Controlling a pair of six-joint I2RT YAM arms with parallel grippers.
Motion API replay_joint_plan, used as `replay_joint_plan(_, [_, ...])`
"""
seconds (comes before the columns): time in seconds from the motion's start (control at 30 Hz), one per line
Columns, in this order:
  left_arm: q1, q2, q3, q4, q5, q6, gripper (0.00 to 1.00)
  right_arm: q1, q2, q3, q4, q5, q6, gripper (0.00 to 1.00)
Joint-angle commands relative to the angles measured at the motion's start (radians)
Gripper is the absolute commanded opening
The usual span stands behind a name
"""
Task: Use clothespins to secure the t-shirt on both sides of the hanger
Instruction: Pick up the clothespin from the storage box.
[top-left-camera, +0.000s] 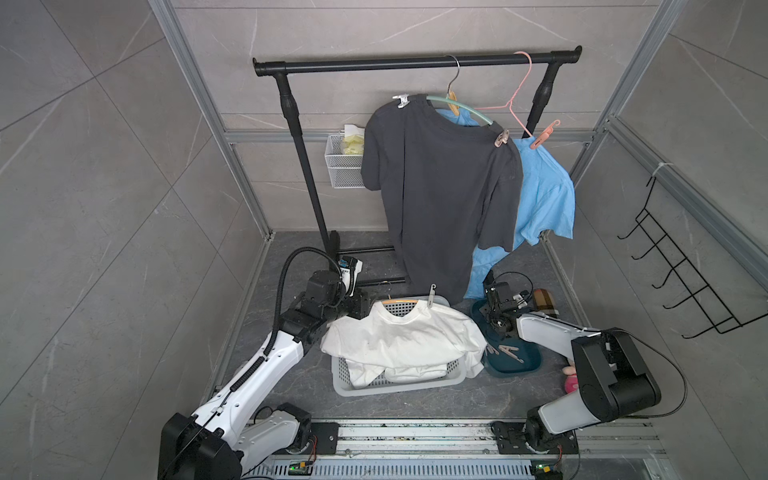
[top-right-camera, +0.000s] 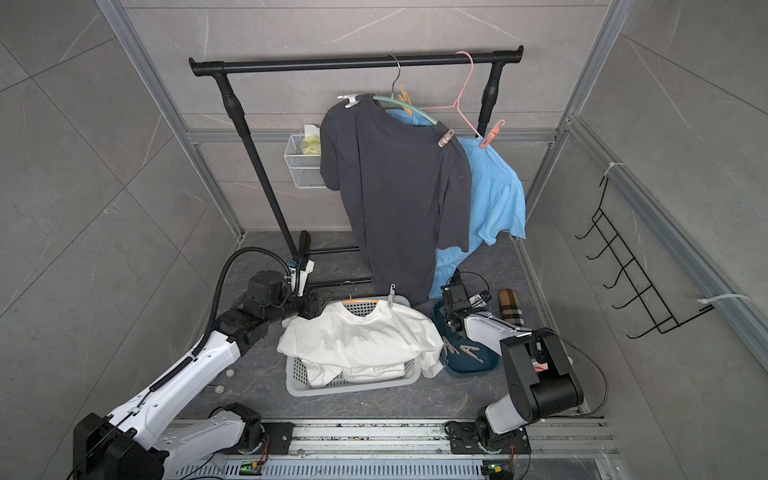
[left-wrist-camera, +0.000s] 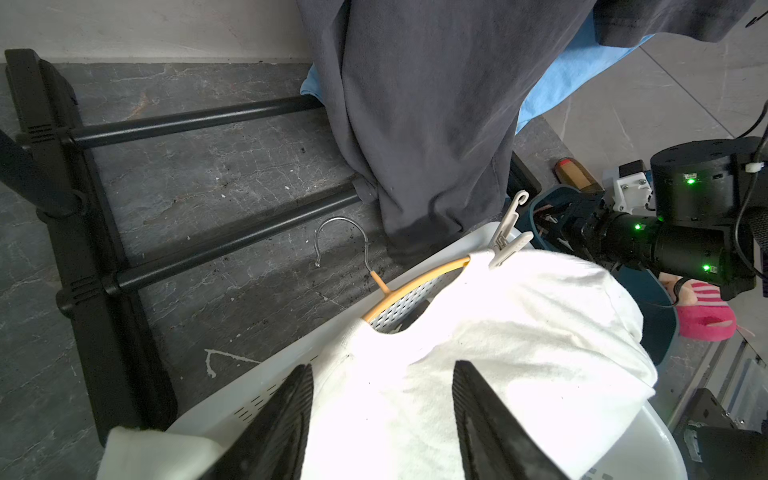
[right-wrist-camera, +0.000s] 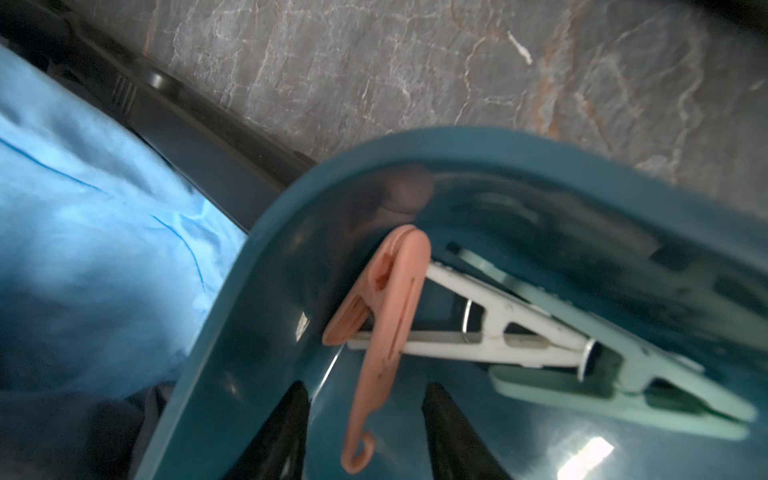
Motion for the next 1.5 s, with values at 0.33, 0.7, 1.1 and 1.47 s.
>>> replay_joint_plan(0.33, [0.004, -0.002, 0.022, 0.029, 0.018, 0.031, 0.56, -0.001, 0.017, -0.005, 0.043, 0.024, 0.040, 0.27])
replay_joint_plan(0.7, [0.004, -0.009, 0.024, 0.029, 0.024, 0.033, 0.55, -0.002, -0.127, -0.090, -0.046, -0.004, 0.013, 0.11])
replay_joint_plan(1.1, [0.004, -0.038, 0.020, 0.039, 0.043, 0.032, 0.55, -0.001, -0.349, -0.124, -0.189, -0.035, -0.131, 0.01])
replay_joint_plan(1.47, [0.004, -0.049, 0.017, 0.068, 0.119, 0.026, 0.55, 0.004, -0.572, -0.030, -0.299, -0.218, -0.526, 0.00])
